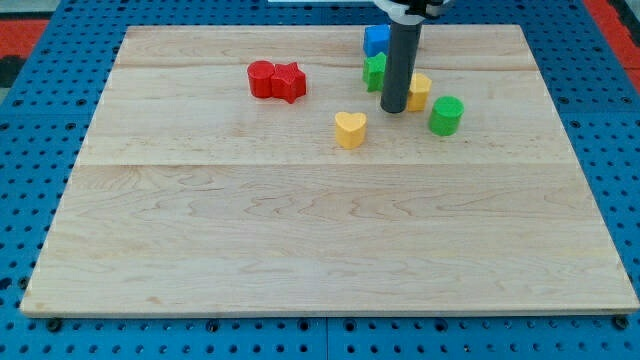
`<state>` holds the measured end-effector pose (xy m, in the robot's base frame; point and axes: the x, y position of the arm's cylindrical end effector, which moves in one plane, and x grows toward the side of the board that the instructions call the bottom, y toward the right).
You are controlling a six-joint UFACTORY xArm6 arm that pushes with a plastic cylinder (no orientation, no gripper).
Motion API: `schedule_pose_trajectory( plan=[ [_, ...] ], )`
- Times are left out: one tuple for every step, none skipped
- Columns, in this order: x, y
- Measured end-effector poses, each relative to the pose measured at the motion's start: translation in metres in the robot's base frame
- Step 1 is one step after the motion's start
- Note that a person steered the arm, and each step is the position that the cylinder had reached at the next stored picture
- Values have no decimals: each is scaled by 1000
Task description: Put the yellow hexagon vertically above the yellow heart
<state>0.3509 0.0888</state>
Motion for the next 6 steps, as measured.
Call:
schedule_pose_trajectory(
  plan=[
    [-24, -9],
    [-33, 10],
    [-33, 53],
    [-47, 51],
    [-56, 103],
    [-50, 154]
  ],
)
